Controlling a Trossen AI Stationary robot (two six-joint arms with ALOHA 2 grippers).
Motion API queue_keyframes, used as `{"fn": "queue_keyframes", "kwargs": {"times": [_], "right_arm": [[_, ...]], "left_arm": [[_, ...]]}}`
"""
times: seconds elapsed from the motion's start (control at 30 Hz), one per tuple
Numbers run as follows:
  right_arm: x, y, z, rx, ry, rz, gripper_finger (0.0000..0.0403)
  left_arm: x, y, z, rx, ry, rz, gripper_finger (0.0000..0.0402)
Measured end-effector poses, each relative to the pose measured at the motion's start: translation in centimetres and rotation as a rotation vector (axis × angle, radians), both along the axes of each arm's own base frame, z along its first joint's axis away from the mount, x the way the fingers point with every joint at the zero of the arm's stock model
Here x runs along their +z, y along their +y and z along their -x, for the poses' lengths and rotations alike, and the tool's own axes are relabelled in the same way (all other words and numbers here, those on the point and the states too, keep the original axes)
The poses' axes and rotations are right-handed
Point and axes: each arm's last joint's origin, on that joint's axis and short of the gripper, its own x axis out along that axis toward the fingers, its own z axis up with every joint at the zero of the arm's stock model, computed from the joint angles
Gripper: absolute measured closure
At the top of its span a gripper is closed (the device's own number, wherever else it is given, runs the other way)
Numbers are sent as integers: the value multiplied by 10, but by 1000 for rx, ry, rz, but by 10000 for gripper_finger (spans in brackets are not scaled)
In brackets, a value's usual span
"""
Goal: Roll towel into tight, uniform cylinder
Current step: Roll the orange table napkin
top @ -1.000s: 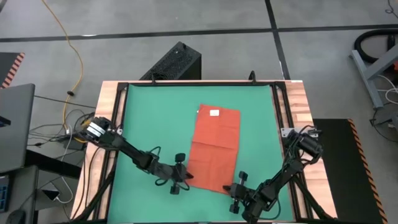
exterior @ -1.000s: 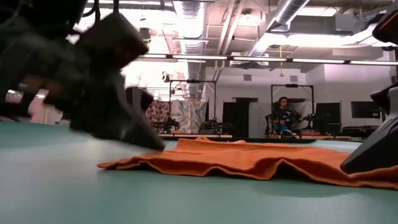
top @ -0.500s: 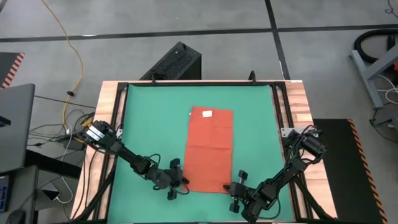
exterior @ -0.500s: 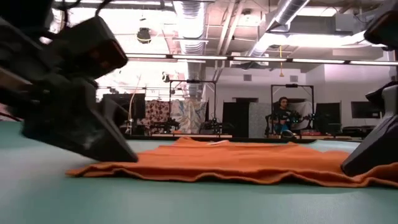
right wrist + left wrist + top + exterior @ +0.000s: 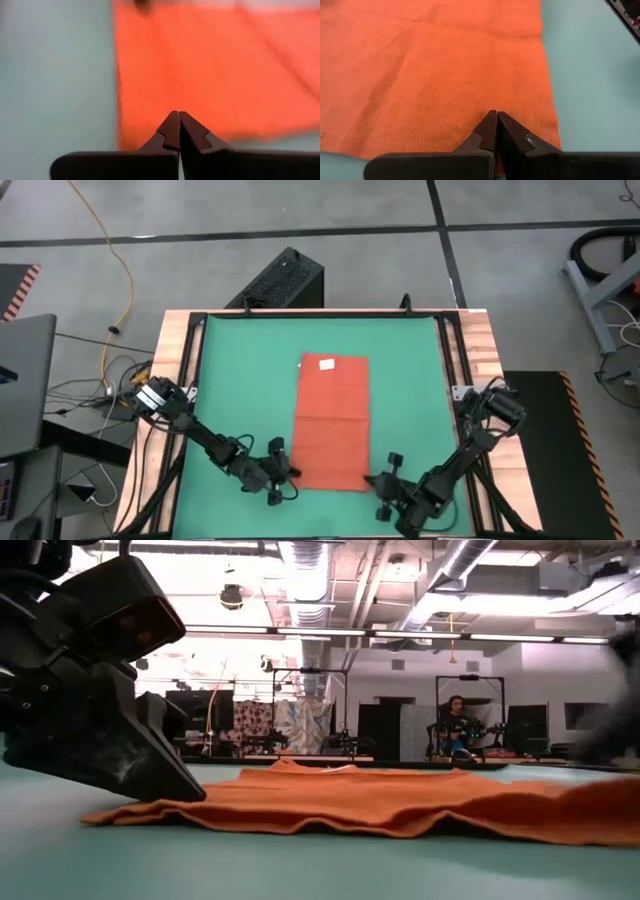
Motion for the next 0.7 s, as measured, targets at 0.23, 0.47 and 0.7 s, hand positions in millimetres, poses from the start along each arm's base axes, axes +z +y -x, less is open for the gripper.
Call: {"fn": "queue_keyframes", "kwargs": {"times": [0.23, 0.47, 0.7], "right_arm": [[35, 4, 6, 50, -71, -37, 339], [20, 15, -3, 160, -56, 17, 222], [14, 23, 3, 247, -29, 139, 123]], "left_arm": [[2, 1, -3, -1, -23, -2, 401], [2, 1, -3, -3, -22, 1, 401], [2, 1, -2, -15, -12, 7, 401]]}}
